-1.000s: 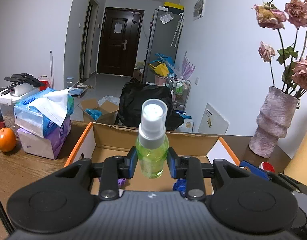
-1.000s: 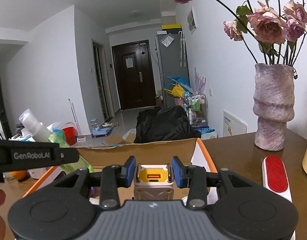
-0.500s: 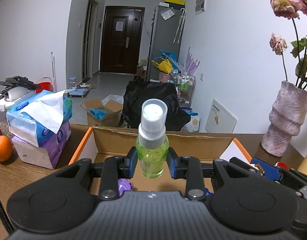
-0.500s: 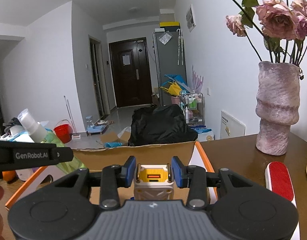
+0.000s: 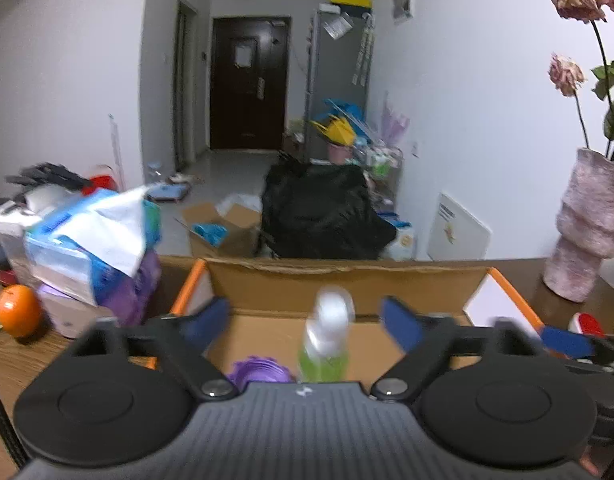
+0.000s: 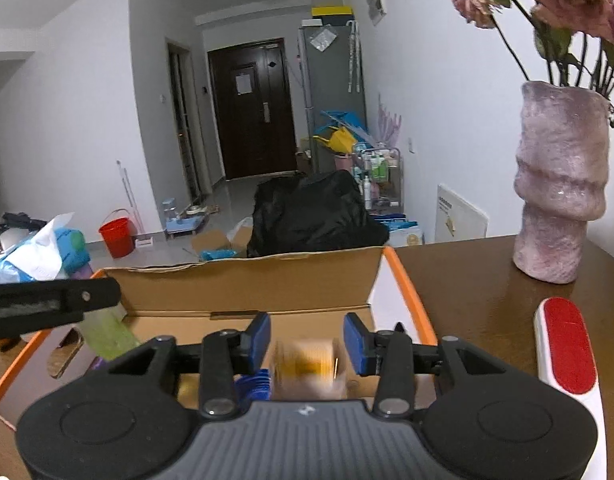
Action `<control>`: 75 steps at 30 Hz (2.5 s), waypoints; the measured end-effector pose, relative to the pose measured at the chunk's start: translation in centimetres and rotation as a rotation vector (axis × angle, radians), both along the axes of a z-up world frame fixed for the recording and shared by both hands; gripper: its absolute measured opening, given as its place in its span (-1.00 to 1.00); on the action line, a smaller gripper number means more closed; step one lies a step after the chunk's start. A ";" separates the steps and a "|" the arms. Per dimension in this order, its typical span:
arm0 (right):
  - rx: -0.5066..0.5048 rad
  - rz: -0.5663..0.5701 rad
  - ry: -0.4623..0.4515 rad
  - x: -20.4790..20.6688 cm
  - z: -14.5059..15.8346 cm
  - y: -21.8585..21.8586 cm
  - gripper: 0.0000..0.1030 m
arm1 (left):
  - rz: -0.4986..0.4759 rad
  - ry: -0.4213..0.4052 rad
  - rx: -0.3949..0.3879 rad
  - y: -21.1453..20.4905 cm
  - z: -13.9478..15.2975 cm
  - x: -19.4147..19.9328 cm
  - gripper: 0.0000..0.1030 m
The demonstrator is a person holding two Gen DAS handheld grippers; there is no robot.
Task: Organize rigid objects
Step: 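Open both tools to release the spray bottle and cube into the box, then lift both open tools out of the box back toward the table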
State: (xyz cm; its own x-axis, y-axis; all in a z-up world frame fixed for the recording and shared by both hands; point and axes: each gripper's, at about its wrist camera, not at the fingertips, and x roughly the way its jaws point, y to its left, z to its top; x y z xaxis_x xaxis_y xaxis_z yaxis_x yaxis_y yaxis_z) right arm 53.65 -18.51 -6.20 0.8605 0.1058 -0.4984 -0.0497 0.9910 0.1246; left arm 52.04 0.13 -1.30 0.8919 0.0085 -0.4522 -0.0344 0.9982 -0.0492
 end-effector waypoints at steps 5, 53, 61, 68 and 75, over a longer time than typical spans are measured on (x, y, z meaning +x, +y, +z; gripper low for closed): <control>-0.015 -0.021 -0.025 -0.5 0.3 -0.3 0.85 | 0.017 -0.007 0.002 0.6 0.3 -0.3 1.00; -0.078 0.043 -0.067 -9.0 2.0 -1.8 1.00 | 0.051 -0.017 -0.021 3.7 0.6 -7.9 1.00; -0.082 0.039 -0.067 -10.8 1.9 -2.7 1.00 | 0.069 -0.015 -0.021 4.7 0.3 -10.3 1.00; -0.084 0.030 -0.061 -13.4 1.4 -4.0 1.00 | 0.080 -0.006 -0.015 5.6 0.0 -12.7 1.00; -0.106 0.017 -0.041 -15.5 0.7 -4.8 1.00 | 0.104 0.011 -0.014 6.6 -0.3 -15.0 1.00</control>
State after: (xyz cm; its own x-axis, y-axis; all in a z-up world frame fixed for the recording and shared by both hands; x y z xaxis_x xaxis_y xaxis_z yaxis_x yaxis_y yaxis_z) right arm 38.16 -23.33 -5.50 0.8788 0.0692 -0.4722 -0.0697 0.9974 0.0165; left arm 37.08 6.69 -1.62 0.8816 0.0942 -0.4626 -0.1380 0.9885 -0.0617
